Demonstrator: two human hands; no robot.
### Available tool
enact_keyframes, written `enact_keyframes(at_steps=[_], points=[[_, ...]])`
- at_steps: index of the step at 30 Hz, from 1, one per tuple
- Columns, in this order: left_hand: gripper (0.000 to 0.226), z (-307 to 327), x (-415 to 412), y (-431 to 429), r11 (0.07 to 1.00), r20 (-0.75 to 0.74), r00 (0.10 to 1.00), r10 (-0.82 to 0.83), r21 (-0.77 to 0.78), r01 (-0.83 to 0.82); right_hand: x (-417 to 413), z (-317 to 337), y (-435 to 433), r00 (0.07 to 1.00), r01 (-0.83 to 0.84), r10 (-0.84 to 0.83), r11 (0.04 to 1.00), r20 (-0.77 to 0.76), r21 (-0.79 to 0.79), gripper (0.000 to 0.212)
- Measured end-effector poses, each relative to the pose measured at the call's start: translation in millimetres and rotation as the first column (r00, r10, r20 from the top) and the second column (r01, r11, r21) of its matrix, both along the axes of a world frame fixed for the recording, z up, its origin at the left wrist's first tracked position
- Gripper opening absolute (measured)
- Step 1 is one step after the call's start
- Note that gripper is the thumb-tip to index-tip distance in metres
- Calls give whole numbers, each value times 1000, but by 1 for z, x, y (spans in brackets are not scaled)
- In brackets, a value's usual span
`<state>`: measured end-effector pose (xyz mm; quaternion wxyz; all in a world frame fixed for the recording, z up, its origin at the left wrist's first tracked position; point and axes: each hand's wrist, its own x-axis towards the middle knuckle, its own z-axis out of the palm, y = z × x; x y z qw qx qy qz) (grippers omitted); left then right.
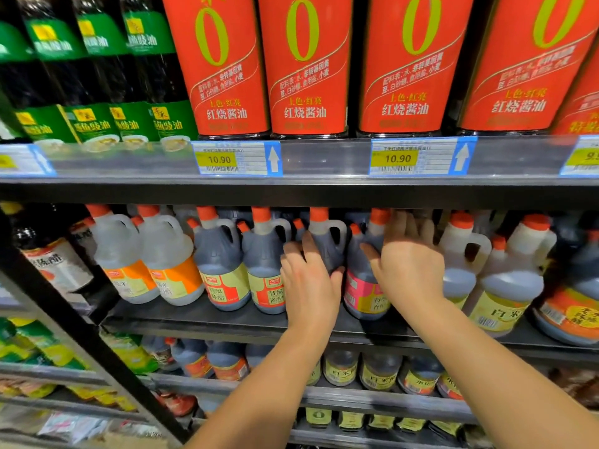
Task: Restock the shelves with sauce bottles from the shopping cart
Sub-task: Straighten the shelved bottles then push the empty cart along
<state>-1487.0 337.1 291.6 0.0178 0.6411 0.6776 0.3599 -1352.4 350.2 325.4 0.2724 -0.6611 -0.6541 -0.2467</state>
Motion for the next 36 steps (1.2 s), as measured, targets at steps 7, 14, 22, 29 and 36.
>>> enact_keyframes(at_steps=[7,14,22,29,36], points=[[88,0,-5,2,999,-22,1000,-22,-33,21,-9,-1,-3,997,20,-23,999,-80,-44,59],[65,-15,-16,-21,991,-17,991,-130,28,130,-6,4,-22,976,69,-96,988,-197,-138,33],[72,-25,-9,-39,963,27,967,-254,96,250,25,8,-63,978,73,-54,994,-201,87,51],[69,-18,20,-47,925,35,928,-370,109,364,67,9,-83,955,151,-139,988,-261,25,61],[67,-10,62,-45,864,28,869,-495,127,488,128,4,-81,905,175,-188,982,-381,-69,72]])
